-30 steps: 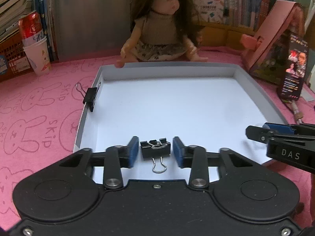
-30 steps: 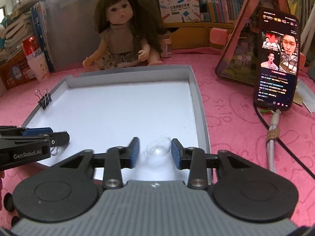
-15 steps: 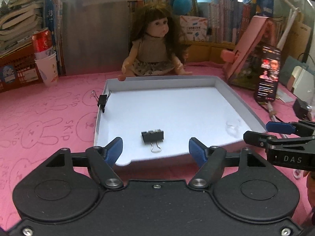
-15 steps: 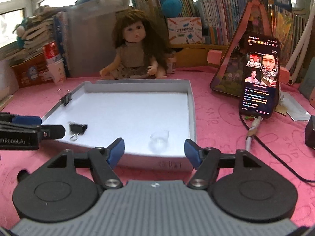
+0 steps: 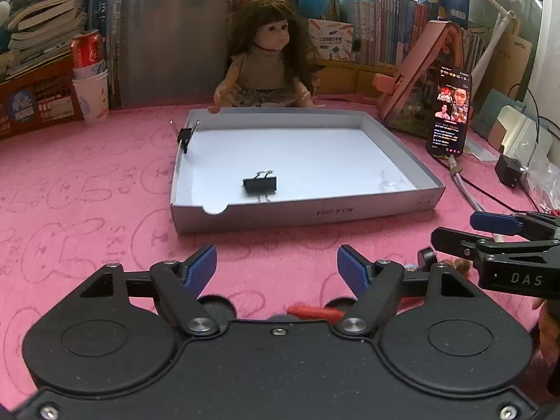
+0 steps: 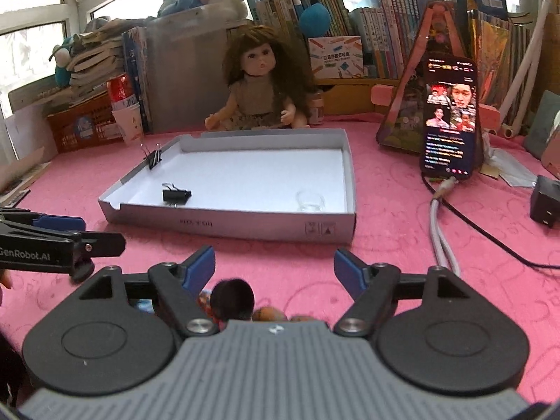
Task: Organize rigid objects
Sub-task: 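Grasp the black round lid with the left tool while the right tool grasps a brown acorn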
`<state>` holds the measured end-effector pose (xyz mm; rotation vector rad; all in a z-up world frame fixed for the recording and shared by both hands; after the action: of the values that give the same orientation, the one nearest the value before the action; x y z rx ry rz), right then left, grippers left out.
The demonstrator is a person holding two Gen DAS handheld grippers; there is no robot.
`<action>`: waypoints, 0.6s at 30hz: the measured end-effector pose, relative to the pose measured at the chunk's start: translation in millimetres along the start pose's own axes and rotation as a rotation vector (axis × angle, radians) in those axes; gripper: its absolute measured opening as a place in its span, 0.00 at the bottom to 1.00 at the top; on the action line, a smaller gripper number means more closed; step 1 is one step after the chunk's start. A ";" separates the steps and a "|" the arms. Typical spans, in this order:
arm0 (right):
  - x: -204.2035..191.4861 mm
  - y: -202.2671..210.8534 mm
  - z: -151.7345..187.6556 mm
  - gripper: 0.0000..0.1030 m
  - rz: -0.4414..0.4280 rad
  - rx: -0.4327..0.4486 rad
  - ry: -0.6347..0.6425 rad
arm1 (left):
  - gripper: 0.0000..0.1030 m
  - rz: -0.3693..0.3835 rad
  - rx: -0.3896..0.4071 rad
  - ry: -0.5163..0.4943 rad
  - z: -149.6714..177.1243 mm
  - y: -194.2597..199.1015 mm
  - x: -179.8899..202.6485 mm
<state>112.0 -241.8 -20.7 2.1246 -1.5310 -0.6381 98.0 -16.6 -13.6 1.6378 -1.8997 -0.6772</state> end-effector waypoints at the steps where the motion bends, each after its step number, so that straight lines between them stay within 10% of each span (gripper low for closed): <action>1: 0.8 1.7 2.6 0.82 0.004 -0.002 -0.003 | 0.72 -0.004 0.000 -0.001 2.3 1.8 -1.1; 18: 29.1 23.9 30.8 0.80 0.168 -0.014 -0.011 | 0.52 -0.096 -0.010 -0.001 32.2 21.9 -29.2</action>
<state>83.7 -279.0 -34.2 1.9589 -1.6849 -0.6005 63.7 16.1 -24.3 1.7316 -1.8251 -0.7248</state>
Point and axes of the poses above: each gripper's, at about its wrist camera, not at the fingertips, and y roughly against the way its jaws point, x to its right, z to its underside, the point moved 7 cm from there along -y, roughly the way its jaws point, and after that the axes turned 4 degrees about -x, right-handed, at the moved point
